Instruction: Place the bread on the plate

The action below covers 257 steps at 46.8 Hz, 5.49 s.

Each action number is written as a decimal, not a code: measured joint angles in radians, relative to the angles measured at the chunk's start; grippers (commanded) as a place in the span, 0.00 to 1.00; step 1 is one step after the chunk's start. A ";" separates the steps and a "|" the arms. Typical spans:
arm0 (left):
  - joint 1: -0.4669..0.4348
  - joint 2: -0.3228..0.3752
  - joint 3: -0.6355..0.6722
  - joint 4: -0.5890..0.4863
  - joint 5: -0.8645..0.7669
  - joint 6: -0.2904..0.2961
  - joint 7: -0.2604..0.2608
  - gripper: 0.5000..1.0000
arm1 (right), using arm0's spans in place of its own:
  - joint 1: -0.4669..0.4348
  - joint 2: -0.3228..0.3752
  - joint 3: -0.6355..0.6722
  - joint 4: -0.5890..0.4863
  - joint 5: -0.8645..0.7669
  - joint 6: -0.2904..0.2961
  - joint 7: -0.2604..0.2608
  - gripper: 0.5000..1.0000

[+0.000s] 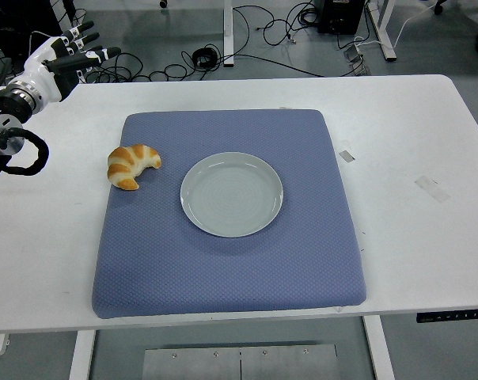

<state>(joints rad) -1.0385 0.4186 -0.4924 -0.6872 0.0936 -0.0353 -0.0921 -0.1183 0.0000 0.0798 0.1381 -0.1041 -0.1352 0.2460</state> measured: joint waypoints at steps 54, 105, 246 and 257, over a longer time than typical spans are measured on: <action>-0.376 0.096 0.720 -0.130 0.051 0.001 0.045 0.94 | 0.000 0.000 0.000 0.000 0.000 0.000 0.000 1.00; -0.439 0.198 0.925 -0.445 0.144 0.012 0.124 0.93 | 0.000 0.000 0.000 0.000 0.000 0.000 0.000 1.00; -0.293 0.125 0.714 -0.374 0.191 0.036 0.037 0.23 | 0.000 0.000 0.000 0.000 0.000 0.000 0.000 1.00; -0.325 0.047 0.679 -0.375 0.193 0.019 0.037 0.24 | 0.000 0.000 0.000 0.000 0.000 0.000 0.000 1.00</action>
<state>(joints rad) -1.3636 0.4655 0.1869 -1.0622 0.2870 -0.0160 -0.0550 -0.1181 0.0000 0.0797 0.1381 -0.1043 -0.1352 0.2457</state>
